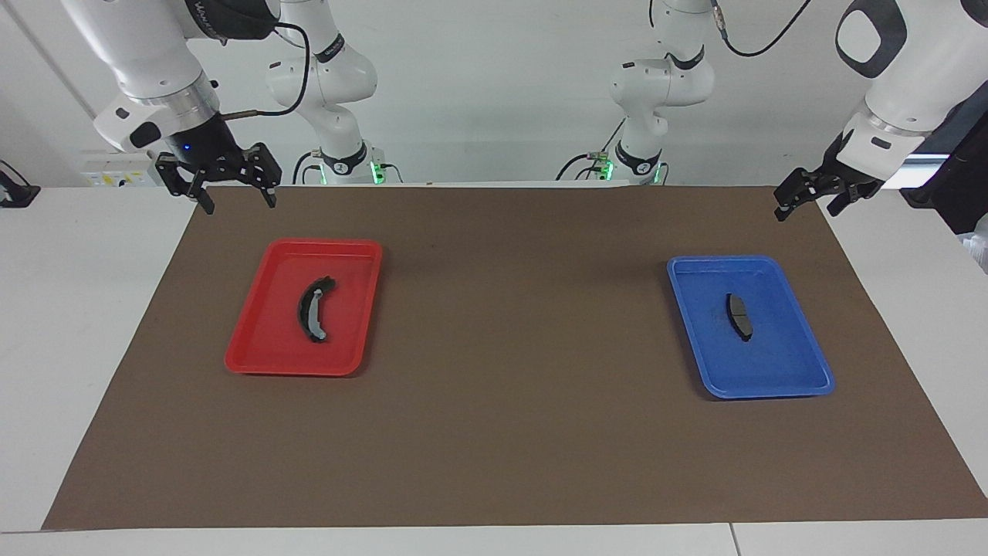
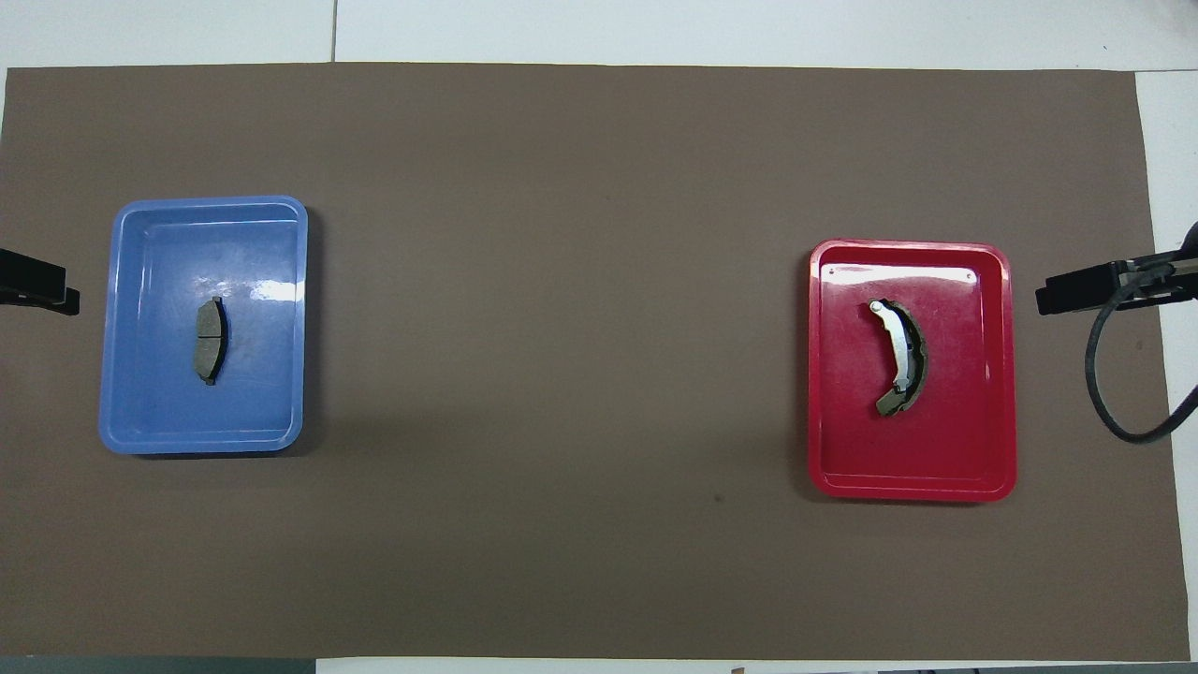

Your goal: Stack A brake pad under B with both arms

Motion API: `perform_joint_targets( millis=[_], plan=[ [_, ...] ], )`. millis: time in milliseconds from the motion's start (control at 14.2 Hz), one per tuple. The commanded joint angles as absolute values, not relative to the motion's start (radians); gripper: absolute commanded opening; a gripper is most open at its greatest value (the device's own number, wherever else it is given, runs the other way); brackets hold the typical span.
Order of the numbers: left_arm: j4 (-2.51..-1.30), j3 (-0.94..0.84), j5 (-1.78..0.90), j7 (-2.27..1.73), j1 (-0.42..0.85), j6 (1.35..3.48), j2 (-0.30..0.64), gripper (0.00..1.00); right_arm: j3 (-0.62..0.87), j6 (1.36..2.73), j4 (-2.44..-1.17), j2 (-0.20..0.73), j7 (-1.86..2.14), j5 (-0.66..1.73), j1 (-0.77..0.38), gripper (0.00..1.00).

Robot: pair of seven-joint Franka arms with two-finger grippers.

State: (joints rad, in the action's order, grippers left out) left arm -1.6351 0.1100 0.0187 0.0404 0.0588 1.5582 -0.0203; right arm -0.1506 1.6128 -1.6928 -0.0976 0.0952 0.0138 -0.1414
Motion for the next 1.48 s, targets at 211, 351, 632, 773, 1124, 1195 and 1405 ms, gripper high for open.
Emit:
perform_joint_targets(
  millis=[211, 351, 632, 773, 1124, 1195, 1405],
  plan=[
    [-1.75, 0.11, 0.023, 0.063, 0.058, 1.713, -0.057, 0.99, -0.144, 1.606, -1.7, -0.106, 0.087, 0.005, -0.15, 1.0],
    [-1.787, 0.11, 0.023, 0.098, 0.058, 1.758, -0.055, 0.99, -0.144, 1.606, -1.7, -0.106, 0.087, 0.005, -0.167, 1.0],
    [-1.922, 0.11, 0.023, 0.104, 0.057, 1.948, -0.041, 0.99, -0.146, 1.606, -1.7, -0.106, 0.087, 0.005, -0.167, 1.0],
    [-1.992, 0.11, 0.023, 0.133, 0.038, 2.054, -0.006, 0.99, -0.146, 1.606, -1.7, -0.106, 0.087, 0.005, -0.167, 1.0],
    [-2.138, 0.11, 0.021, 0.16, 0.028, 2.302, 0.084, 0.99, -0.146, 1.606, -1.7, -0.106, 0.087, 0.005, -0.167, 1.0],
    [-2.166, 0.11, 0.021, 0.163, 0.02, 2.342, 0.097, 0.99, -0.146, 1.606, -1.7, -0.106, 0.087, 0.005, -0.167, 1.0],
    [-2.209, 0.11, 0.021, 0.167, 0.02, 2.372, 0.115, 0.99, -0.144, 1.606, -1.7, -0.106, 0.087, 0.005, -0.167, 1.0]
  ],
)
